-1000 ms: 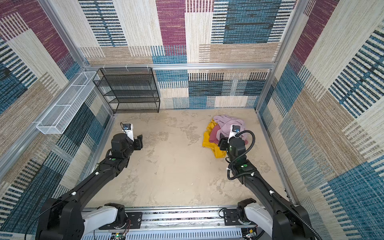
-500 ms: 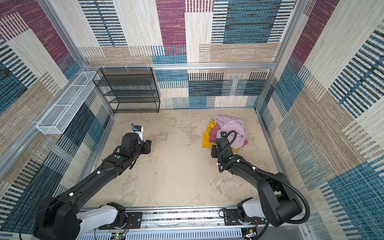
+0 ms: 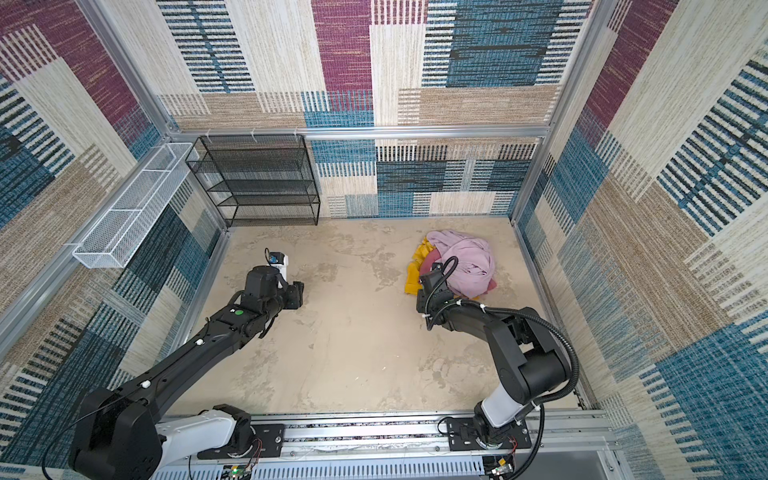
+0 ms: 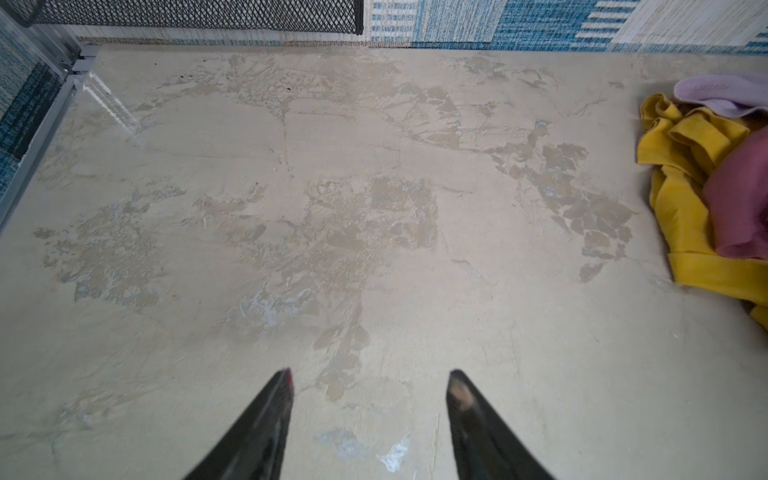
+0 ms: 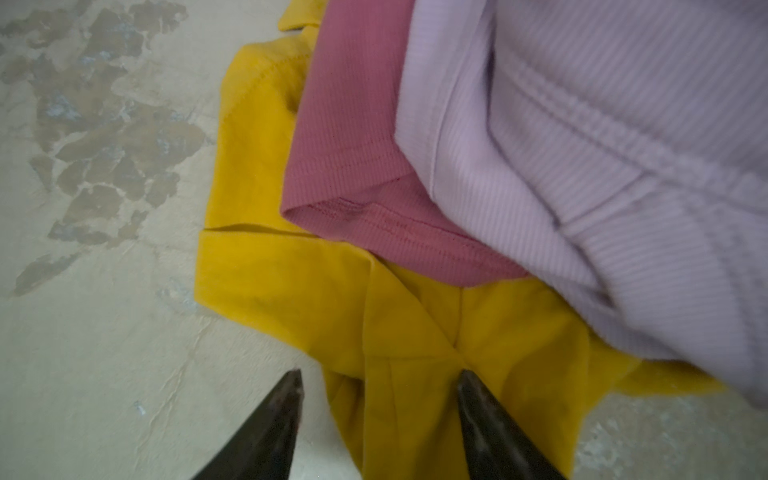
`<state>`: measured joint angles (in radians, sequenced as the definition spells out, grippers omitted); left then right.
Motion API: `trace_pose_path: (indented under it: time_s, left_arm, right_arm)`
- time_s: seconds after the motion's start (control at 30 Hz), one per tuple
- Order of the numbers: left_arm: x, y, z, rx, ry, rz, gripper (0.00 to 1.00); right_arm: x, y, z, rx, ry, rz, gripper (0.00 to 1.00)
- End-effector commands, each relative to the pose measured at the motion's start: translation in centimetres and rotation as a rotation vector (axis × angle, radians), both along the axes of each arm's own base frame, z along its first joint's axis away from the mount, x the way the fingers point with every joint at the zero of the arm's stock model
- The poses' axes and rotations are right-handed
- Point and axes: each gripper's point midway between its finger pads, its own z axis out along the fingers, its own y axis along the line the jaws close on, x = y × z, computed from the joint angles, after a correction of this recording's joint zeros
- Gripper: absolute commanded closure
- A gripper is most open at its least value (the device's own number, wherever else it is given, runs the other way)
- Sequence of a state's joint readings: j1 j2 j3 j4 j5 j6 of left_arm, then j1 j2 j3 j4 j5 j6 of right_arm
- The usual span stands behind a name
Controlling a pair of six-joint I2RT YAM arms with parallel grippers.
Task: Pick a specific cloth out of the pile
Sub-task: 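Reach the right gripper down to the yellow T-shirt edge and grasp it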
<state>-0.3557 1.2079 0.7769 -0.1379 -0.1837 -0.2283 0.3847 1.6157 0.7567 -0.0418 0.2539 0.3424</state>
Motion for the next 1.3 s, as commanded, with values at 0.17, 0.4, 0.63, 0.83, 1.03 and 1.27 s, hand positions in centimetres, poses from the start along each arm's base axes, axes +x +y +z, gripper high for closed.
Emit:
trace_pose_path:
  time_s: [0.17, 0.4, 0.63, 0.83, 1.03, 1.27]
  left_arm:
    - [-0.2, 0.2, -0.7, -0.003, 0.011, 0.016, 0.39]
    - [0.0, 0.0, -0.8, -0.001, 0.014, 0.008, 0.39]
    - [-0.1, 0.1, -0.7, 0.002, 0.011, 0.006, 0.39]
    - [-0.3, 0.2, -0.7, 0.011, 0.011, 0.006, 0.39]
    - [-0.4, 0.3, -0.6, 0.011, 0.007, 0.006, 0.39]
    - [-0.5, 0.4, -0.1, 0.006, -0.003, 0.009, 0.4]
  right_arm:
    - [0.9, -0.2, -0.9, -0.029, 0.037, -0.036, 0.4]
    - [1.2, -0.8, -1.3, -0.053, 0.048, -0.08, 0.44]
    - [1.4, -0.8, -1.7, -0.057, 0.057, -0.09, 0.49]
    - [1.5, -0.7, -2.2, -0.065, 0.071, -0.09, 0.63]
    - [1.8, -0.5, -1.3, -0.053, 0.051, -0.082, 1.0]
    - [3.0, 0.5, 4.3, 0.023, -0.062, -0.058, 1.0]
